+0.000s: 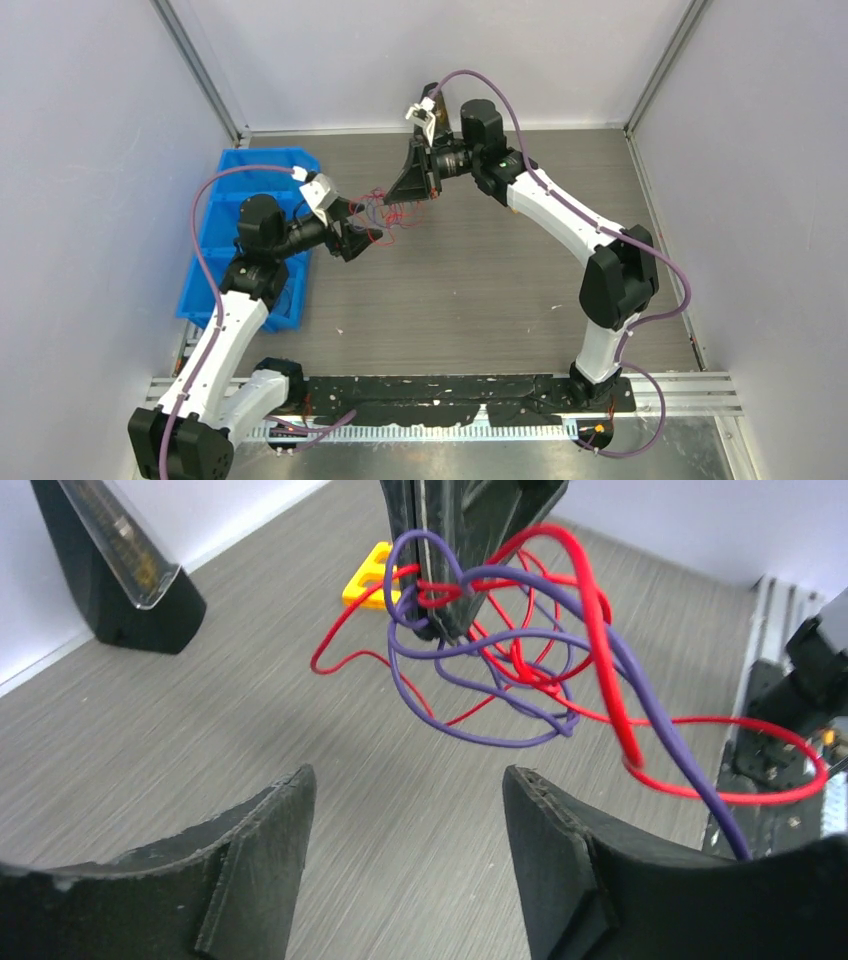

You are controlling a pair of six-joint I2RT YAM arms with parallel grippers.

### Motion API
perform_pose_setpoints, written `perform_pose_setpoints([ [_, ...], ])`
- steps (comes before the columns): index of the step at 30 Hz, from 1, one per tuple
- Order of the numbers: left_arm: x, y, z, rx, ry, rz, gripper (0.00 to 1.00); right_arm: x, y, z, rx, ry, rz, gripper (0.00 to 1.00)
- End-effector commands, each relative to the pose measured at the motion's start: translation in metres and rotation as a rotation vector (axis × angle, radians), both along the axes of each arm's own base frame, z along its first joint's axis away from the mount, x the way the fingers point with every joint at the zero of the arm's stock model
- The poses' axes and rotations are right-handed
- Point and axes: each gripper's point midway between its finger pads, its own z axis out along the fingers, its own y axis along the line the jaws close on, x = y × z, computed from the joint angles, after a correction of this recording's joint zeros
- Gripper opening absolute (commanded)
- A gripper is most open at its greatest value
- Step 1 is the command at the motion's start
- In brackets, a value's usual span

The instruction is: Untangle the cables

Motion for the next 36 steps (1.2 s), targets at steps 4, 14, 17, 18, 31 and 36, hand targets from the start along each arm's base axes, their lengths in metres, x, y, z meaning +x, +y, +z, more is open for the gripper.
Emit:
perform_pose_setpoints([
  [4,-0.001,-0.015,0.052,-0.136,-0.04,-0.045,0.77,-0.012,-0.009,0.038,0.078,-0.1,-0.011,0.06],
  [14,-0.011,-0.019,0.062,-0.176,0.006,-0.08,0.85,-0.006,-0.008,0.03,0.052,-0.109,-0.046,0.06],
  [17,-0.011,-0.019,0.061,-0.183,0.024,-0.078,0.87,-0.004,-0.008,0.027,0.047,-0.113,-0.052,0.06],
  [18,-0.011,-0.019,0.06,-0.182,0.027,-0.079,0.87,-0.004,-0.008,0.027,0.044,-0.111,-0.057,0.06],
  [31,0.006,-0.019,0.053,-0.169,0.077,-0.035,0.37,-0.012,-0.014,0.032,0.041,-0.117,-0.028,0.08],
  [36,0.003,-0.016,0.044,-0.13,0.098,-0.027,0.0,-0.006,-0.023,0.034,0.036,-0.085,-0.047,0.13],
])
